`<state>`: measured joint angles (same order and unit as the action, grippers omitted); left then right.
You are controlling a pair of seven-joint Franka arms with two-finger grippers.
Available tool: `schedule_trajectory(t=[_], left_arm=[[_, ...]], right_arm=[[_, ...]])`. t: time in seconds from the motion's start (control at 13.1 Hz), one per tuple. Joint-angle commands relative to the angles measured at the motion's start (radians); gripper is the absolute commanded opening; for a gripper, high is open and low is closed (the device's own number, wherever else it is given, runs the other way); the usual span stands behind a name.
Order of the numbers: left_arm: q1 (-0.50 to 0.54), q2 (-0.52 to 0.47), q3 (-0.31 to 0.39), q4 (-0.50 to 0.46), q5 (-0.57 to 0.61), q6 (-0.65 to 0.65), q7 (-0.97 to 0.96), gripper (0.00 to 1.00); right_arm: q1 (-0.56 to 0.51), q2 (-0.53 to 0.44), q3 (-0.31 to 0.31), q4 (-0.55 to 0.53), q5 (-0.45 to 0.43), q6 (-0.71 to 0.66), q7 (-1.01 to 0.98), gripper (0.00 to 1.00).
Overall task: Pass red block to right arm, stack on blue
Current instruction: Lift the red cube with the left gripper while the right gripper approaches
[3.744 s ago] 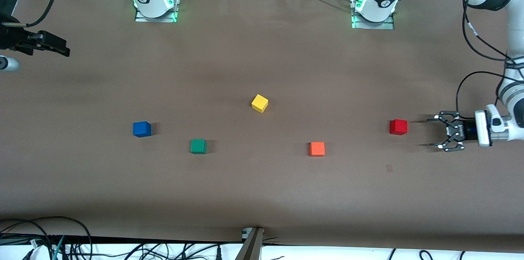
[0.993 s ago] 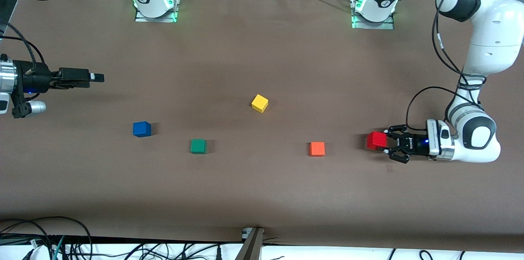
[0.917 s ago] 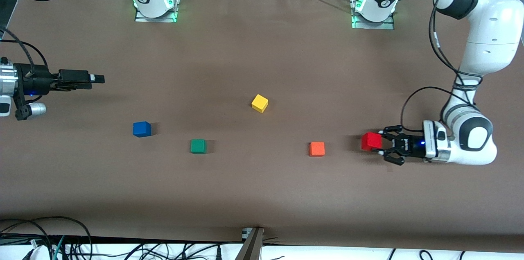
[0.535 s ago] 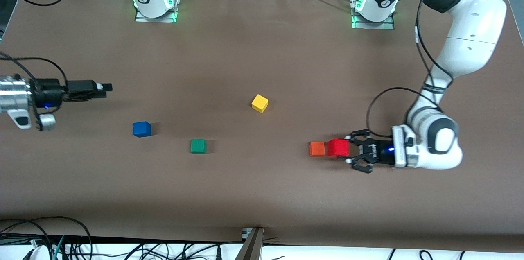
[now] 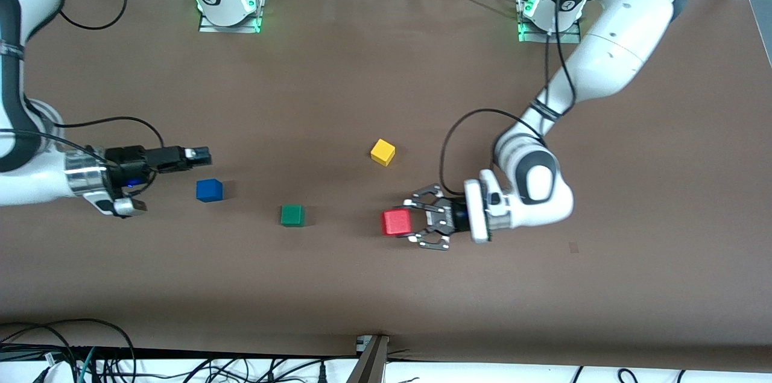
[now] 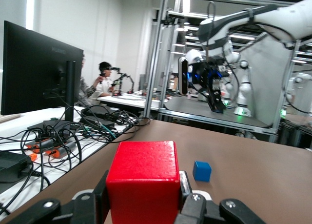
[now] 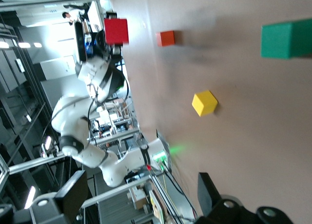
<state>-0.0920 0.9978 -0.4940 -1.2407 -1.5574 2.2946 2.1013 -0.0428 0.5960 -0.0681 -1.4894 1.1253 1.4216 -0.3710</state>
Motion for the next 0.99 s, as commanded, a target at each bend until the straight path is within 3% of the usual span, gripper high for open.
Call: schedule_trajectory(t=[0.0, 0.31, 0.76, 0.92], left_arm=[[-0.119, -0.014, 0.005, 0.090, -0.061, 0.156, -0.120, 0.00], [-0.248, -0.008, 0.011, 0.216, -0.066, 0.305, -0.322, 0.00], [-0.290, -0.008, 0.009, 0.264, -0.066, 0.312, -0.406, 0.00], [-0.293, -0.010, 0.009, 0.264, -0.066, 0.312, -0.405, 0.00]], right_arm=[[0.055, 0.027, -0.002, 0.008, 0.069, 0.069, -0.016, 1.00], [0.138, 0.041, -0.002, 0.006, 0.149, 0.195, -0.005, 1.00], [0.207, 0.033, -0.002, 0.012, 0.298, 0.286, 0.024, 1.00], [0.207, 0.031, -0.002, 0.072, 0.303, 0.287, 0.120, 1.00]])
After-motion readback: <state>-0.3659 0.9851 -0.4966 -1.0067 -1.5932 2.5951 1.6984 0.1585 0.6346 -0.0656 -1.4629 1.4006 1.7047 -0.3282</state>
